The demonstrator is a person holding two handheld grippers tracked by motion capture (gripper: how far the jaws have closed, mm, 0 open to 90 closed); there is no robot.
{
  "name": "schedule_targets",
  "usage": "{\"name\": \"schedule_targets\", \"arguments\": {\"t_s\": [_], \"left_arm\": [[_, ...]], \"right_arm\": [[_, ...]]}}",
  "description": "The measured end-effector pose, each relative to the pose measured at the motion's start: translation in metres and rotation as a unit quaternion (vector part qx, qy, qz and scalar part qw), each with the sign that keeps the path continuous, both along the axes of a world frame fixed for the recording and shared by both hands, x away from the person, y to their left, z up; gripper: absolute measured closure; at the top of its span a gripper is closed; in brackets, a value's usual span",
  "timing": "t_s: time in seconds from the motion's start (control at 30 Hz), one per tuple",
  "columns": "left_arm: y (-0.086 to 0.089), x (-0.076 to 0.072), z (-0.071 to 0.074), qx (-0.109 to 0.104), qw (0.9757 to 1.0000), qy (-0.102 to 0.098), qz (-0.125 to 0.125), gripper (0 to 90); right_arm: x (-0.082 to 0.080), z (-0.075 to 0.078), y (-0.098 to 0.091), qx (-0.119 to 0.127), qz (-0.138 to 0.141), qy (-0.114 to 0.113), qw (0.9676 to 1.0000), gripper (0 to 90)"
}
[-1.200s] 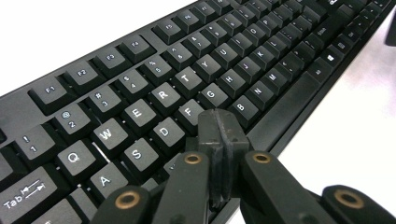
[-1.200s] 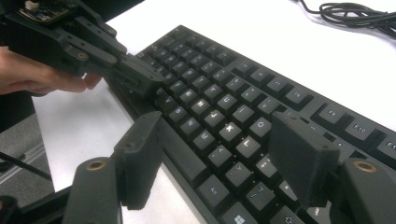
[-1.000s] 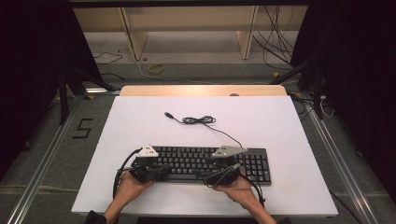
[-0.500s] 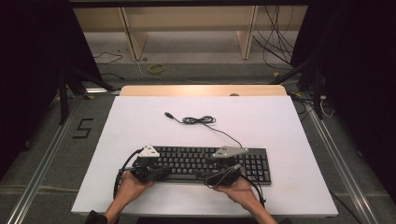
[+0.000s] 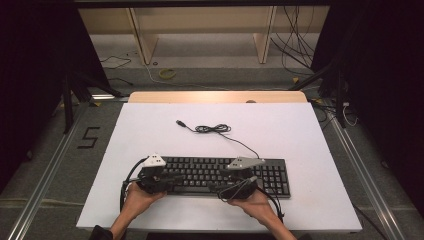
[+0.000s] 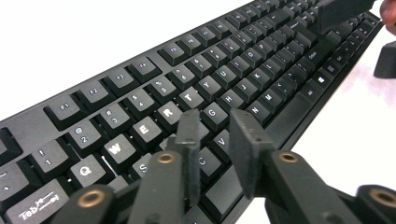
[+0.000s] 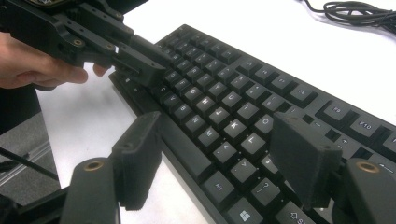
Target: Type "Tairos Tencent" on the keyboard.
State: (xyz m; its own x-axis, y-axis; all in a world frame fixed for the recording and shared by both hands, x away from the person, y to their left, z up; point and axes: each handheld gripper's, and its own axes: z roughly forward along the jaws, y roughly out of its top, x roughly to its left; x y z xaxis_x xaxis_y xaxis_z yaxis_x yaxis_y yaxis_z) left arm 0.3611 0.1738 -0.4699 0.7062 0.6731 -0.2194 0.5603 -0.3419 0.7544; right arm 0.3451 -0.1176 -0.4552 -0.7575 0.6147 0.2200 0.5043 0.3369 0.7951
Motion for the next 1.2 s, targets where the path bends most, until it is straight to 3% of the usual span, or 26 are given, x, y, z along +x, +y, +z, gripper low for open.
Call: {"name": "schedule_targets", "arguments": {"t_s": [0.2,0.5,0.73,1.2], "left_arm": [[0.003,0.002,0.003,-0.013,0.9998,-0.007,0.017,53.8],[0.014,0.01,0.007,-0.05,0.9974,-0.005,0.051,37.1],[0.022,0.016,0.007,-0.066,0.9953,-0.003,0.07,31.3],[0.026,0.025,0.009,-0.051,0.9947,-0.006,0.089,31.0]], "right_arm": [[-0.001,0.0,0.0,0.003,0.001,-0.001,1.0,34.8],[-0.001,0.0,0.001,0.004,0.005,-0.002,1.0,34.3],[-0.001,0.0,0.002,0.004,0.005,-0.001,1.0,34.1],[-0.002,0.0,0.003,0.003,0.007,-0.001,1.0,34.0]]}}
